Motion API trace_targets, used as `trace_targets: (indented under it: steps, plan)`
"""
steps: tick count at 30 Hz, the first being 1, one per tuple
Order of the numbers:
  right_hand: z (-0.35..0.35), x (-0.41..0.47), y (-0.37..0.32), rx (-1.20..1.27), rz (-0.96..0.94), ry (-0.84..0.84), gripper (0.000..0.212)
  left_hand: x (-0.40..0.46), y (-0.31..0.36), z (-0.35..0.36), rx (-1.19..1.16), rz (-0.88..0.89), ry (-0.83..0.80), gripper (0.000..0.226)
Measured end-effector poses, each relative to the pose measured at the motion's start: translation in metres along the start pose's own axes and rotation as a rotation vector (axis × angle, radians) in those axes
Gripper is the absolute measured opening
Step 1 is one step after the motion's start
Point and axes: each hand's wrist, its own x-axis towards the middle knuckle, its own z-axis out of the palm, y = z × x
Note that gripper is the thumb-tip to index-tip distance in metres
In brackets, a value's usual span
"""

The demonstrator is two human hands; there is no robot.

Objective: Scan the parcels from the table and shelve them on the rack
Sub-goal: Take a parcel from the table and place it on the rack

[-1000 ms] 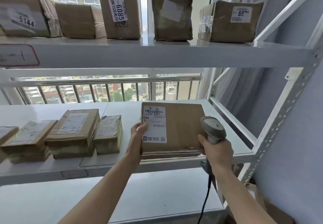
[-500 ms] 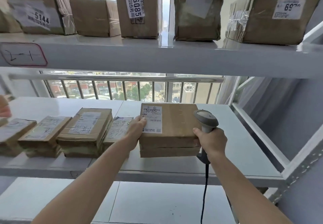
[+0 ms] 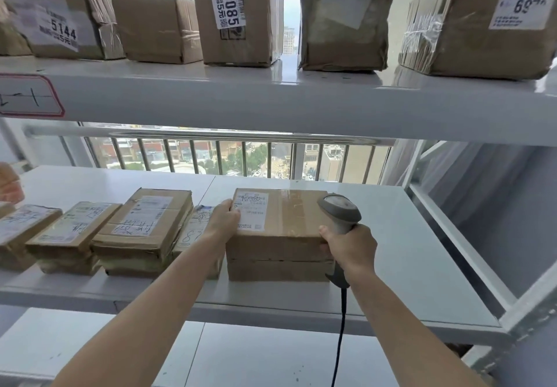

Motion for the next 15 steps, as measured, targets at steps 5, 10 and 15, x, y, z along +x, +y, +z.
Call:
trace_targets:
  steps: [5, 10, 15]
  plan:
    - [0.005, 0.0, 0.001, 0.006, -0.012, -0.008, 0.015, 0.007, 0.002, 0.0, 0.07, 0.021, 0.014, 0.021]
    - [0.001, -0.002, 0.002, 0.011, -0.008, -0.003, 0.023, -0.002, 0.012, -0.002, 0.155, 0.036, 0.059, 0.034]
    - [-0.018, -0.013, 0.007, 0.08, -0.007, 0.068, 0.019, -0.034, 0.049, 0.006, 0.123, 0.335, 0.255, 0.044]
